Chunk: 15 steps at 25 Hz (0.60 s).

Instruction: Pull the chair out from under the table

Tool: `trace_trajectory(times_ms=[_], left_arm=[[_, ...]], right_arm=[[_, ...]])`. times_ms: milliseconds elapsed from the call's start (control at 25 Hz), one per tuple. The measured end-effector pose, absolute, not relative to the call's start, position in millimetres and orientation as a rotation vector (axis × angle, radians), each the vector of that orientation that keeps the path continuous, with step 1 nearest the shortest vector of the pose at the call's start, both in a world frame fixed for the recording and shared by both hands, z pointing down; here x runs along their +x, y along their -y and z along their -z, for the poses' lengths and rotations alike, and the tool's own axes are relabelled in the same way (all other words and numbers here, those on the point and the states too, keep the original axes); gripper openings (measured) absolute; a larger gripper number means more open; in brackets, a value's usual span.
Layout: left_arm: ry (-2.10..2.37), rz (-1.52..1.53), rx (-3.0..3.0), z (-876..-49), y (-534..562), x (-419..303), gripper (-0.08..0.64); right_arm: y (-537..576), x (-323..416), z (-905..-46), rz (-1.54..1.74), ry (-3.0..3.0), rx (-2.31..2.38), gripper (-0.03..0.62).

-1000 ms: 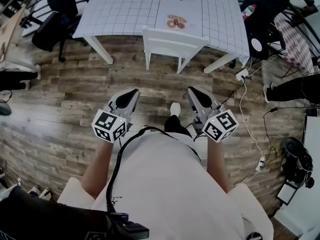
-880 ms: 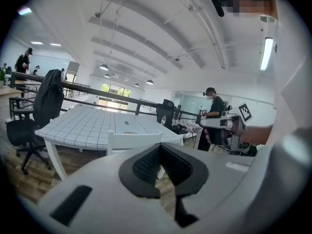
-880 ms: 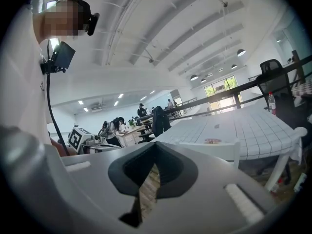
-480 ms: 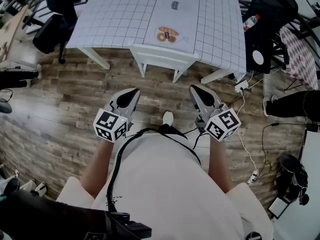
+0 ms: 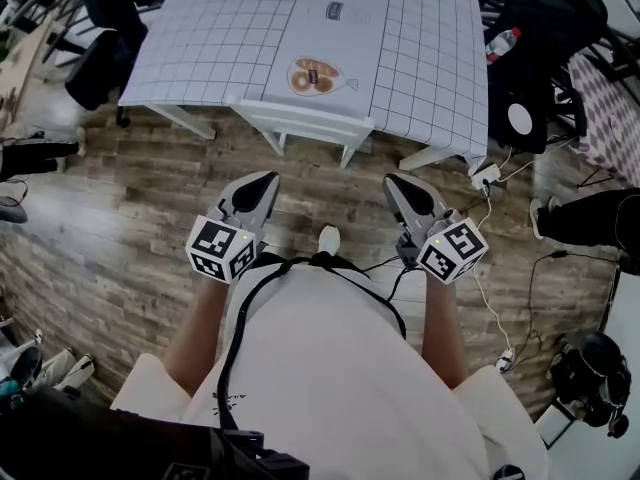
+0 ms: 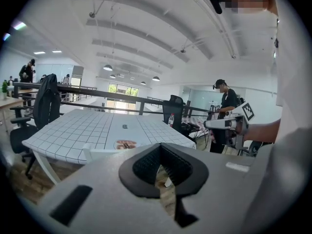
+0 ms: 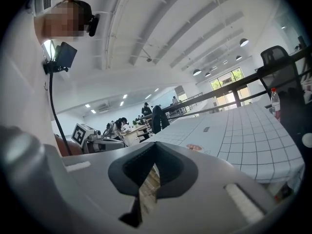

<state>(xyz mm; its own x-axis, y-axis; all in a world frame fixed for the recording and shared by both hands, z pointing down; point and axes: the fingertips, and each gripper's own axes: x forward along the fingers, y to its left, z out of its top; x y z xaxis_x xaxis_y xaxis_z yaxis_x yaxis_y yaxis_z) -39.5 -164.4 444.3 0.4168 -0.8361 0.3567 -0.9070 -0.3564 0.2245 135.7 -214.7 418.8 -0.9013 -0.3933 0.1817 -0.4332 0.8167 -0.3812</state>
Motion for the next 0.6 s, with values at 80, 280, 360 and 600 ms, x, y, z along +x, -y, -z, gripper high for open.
trace_trajectory(times_ms=[80,280,360,600], left_arm=[[1.502,-0.194,2.252,-442.2,170.1,-38.1,0.006],[1.52,-0.167,2.207,-442.3,175.8,-35.7,0.006],[1.52,-0.187,2.214,-443.9,176.5,-35.7,0.006],[1.511,-0.192,2.223,-447.9,175.1,-53.4,0.006]], right_arm=[[222.1,137.7,-421.7,-0.617,2.905,0.625,0.006],[235.1,135.8,-423.9,-0.623,2.931,0.572,0.006],[239.5,133.5,-424.1,-0.623,2.936,0.57,0.006],[242.8,117.7,-423.2,-0.616,2.936,0.575,0.006]])
